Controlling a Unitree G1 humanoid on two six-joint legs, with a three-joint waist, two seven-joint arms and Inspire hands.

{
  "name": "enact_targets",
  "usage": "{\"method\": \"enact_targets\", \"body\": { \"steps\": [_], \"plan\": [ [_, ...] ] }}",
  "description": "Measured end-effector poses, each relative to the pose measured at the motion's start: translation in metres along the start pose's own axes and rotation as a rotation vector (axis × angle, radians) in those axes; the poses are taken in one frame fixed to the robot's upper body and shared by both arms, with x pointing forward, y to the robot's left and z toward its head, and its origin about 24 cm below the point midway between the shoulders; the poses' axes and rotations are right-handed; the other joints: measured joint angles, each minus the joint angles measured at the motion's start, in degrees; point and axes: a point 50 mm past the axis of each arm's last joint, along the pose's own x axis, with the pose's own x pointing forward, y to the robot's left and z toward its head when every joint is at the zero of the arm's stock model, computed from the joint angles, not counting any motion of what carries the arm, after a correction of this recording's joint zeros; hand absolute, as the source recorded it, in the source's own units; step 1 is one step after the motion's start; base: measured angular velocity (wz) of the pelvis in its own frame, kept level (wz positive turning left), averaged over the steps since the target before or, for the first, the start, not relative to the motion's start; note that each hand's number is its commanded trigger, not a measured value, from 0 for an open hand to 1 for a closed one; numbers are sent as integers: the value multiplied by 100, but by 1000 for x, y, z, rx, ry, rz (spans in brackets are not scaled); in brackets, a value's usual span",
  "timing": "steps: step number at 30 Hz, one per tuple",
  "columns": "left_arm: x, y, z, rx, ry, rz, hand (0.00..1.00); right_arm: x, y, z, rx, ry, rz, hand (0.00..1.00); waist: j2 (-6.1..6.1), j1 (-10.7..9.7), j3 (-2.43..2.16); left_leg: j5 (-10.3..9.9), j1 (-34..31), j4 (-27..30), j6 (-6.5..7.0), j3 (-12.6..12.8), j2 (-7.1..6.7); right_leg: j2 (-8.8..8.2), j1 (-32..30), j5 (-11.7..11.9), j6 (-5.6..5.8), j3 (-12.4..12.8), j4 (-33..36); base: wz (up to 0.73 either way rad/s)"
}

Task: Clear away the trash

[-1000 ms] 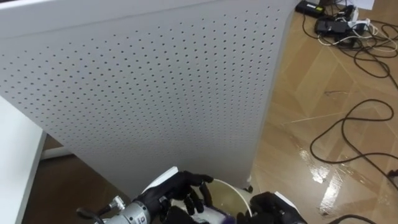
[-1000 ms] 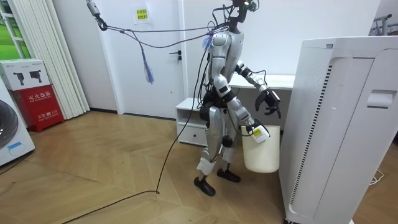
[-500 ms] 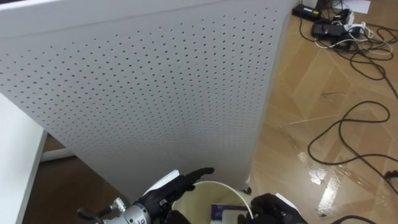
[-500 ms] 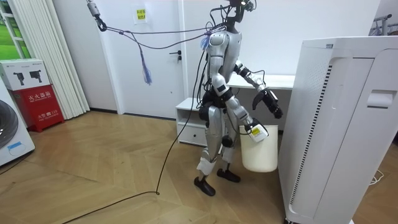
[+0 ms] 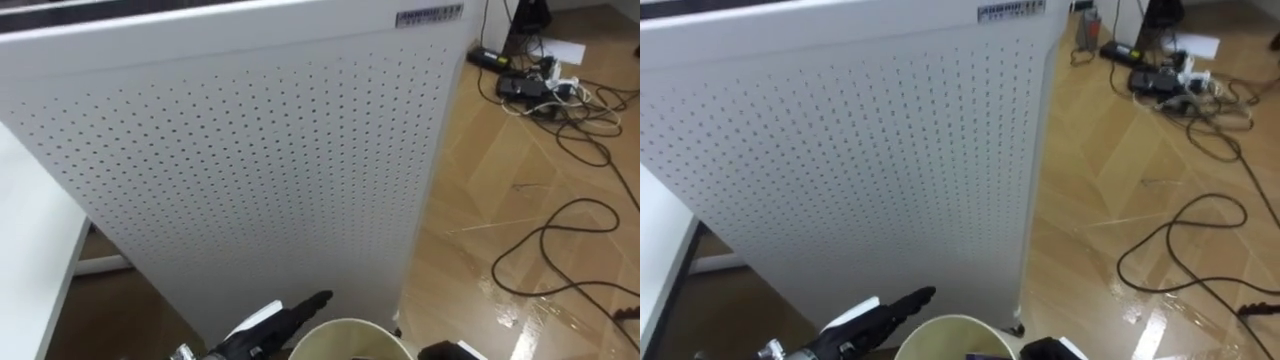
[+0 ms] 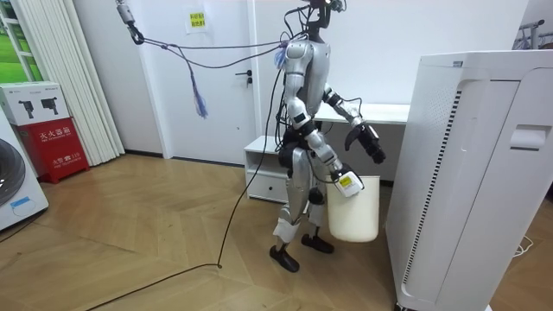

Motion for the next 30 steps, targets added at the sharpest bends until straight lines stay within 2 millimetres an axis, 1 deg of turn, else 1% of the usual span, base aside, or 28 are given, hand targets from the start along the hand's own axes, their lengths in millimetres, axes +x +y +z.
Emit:
{"method": "enact_targets", "body": {
  "steps": [1,2,3,4,5,6,7,8,10,11,12,13,14,16,17,19,24,28,30],
  "plan": [
    [-4,-5,-16,-48,57,5,0,-3,0,-8,7,22,-3,100,-40,-39,1,7,124,-82,-13,-1,-18,-6,104,-1,2,-1,-52,0],
    [-6,-8,-25,-76,86,12,0,-4,1,-13,11,34,-1,100,-62,-54,-3,6,169,-98,-15,4,-22,-9,147,-3,3,-1,-69,0],
    [-14,-14,-42,-152,137,34,0,-7,3,-22,21,65,0,100,-107,-109,-20,-10,228,-107,-28,3,-27,-5,233,-6,2,-4,-125,5],
    [-21,-20,-59,-226,185,58,0,-10,3,-33,34,99,-7,100,-147,-122,-28,-29,286,-113,-41,1,-36,-1,314,-6,2,-28,-176,6],
    [-25,-24,-68,-263,215,69,0,-12,4,-40,44,122,-11,100,-166,-126,-39,-35,318,-126,-45,-1,-41,2,358,-5,1,-45,-214,6],
    [-32,-30,-82,-313,268,91,0,-17,4,-52,61,161,-23,100,-199,-136,-54,-47,340,-134,-50,-3,-46,-3,396,-3,-1,-69,-243,0],
    [-38,-34,-92,-369,299,124,0,-21,3,-62,82,187,-39,100,-218,-112,-48,-57,342,-137,-57,7,-43,-5,391,-4,-2,-60,-248,0],
    [-42,-37,-97,-406,311,142,0,-23,3,-65,92,197,-49,100,-219,-108,-48,-60,347,-144,-60,3,-42,-4,390,-4,-2,-48,-255,-9],
    [-53,-48,-118,-562,375,227,0,-31,-1,-81,129,250,-101,100,-207,-97,-41,-89,439,-164,-57,7,-52,-10,499,1,5,-35,-331,-6],
    [-57,-52,-123,-601,396,250,0,-33,-1,-86,137,267,-111,100,-214,-96,-40,-96,489,-185,-59,16,-53,-10,548,7,6,-25,-357,-12],
    [-66,-57,-135,-663,442,303,0,-36,1,-94,167,294,-128,100,-245,-97,-34,-102,619,-258,-66,75,-53,-17,633,7,6,23,-383,-16],
    [-76,-62,-144,-725,477,354,0,-39,4,-102,232,318,-157,100,-269,-105,-24,-130,712,-269,-82,83,-55,-12,747,15,2,27,-459,-17],
    [-81,-64,-148,-756,488,384,0,-42,4,-106,258,327,-168,100,-283,-108,-26,-142,742,-274,-87,93,-55,-15,776,14,2,28,-465,-8],
    [-94,-73,-159,-865,504,487,0,-52,5,-120,356,354,-219,100,-293,-111,-28,-171,812,-285,-93,127,-58,-12,874,14,0,32,-532,0],
    [-97,-75,-161,-885,509,507,0,-53,6,-123,379,360,-228,100,-283,-109,-35,-177,821,-286,-97,128,-57,-13,885,14,0,35,-534,0],
    [-102,-82,-167,-960,540,566,0,-57,9,-131,447,388,-254,100,-302,-109,-9,-204,888,-290,-110,131,-55,-11,956,8,-6,54,-554,-5],
    [-106,-89,-172,-1013,580,634,0,-64,12,-142,509,426,-291,100,-238,-107,-10,-238,943,-298,-117,166,-52,-10,979,-1,-9,150,-557,-8],
    [-120,-99,-181,-1082,652,726,0,-69,20,-152,598,463,-315,100,-272,-97,-15,-282,1108,-356,-135,234,-49,-25,1118,-16,-9,190,-631,-10],
    [-125,-105,-185,-1095,697,739,0,-71,22,-155,631,473,-324,100,-276,-109,-16,-323,1118,-324,-132,284,-51,-32,1141,-28,-7,190,-634,-3]
  ]
}}
